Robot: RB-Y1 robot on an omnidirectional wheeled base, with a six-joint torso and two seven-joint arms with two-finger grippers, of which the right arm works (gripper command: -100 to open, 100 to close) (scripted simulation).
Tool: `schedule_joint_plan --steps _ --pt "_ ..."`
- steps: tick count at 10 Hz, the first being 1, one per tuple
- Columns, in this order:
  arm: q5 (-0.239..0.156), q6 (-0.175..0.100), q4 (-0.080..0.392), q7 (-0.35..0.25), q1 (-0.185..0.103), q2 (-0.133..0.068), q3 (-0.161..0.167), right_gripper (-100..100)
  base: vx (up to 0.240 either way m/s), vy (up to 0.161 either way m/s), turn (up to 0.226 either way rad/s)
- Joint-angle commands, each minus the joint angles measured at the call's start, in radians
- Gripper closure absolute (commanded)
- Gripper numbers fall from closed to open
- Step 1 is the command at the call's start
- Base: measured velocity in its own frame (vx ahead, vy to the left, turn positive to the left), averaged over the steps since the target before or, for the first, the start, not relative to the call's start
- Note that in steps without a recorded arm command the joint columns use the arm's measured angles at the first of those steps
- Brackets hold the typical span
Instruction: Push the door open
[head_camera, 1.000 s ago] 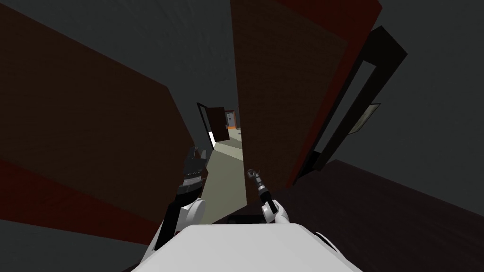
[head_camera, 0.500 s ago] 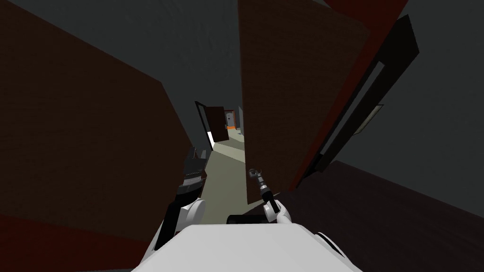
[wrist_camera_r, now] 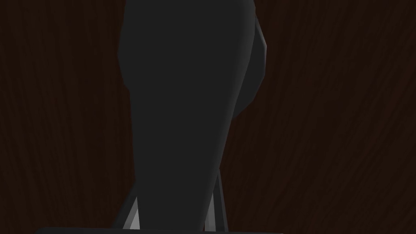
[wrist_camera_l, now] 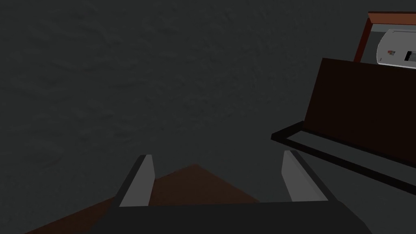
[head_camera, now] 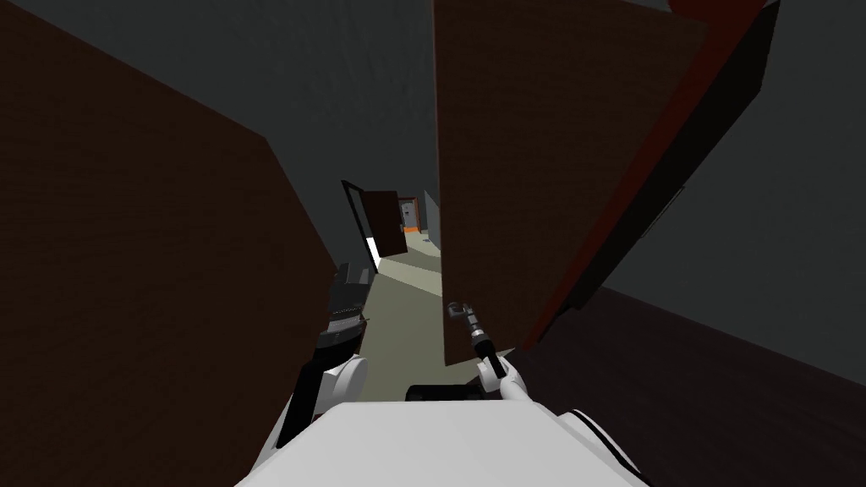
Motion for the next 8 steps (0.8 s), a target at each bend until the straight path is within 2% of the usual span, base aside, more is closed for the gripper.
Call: schedule_joint_plan --steps 1,3,5,6,8 --pt "-0.006 0.022 -0.05 0.006 0.019 -0.015 -0.013 100 0.117 0.099 -0.018" --pt "-0.019 0.024 -0.052 0.014 0.019 -0.021 -0.039 100 0.146 0.117 -0.064" --pt "-0.019 0.024 -0.047 0.014 0.019 -0.021 -0.039 100 0.07 0.04 -0.005" --pt "-0.033 0.025 -0.051 0.022 0.018 -0.023 -0.064 100 0.133 0.099 -0.066" --pt "-0.043 0.026 -0.051 0.028 0.017 -0.021 -0.083 100 0.161 0.151 -0.087"
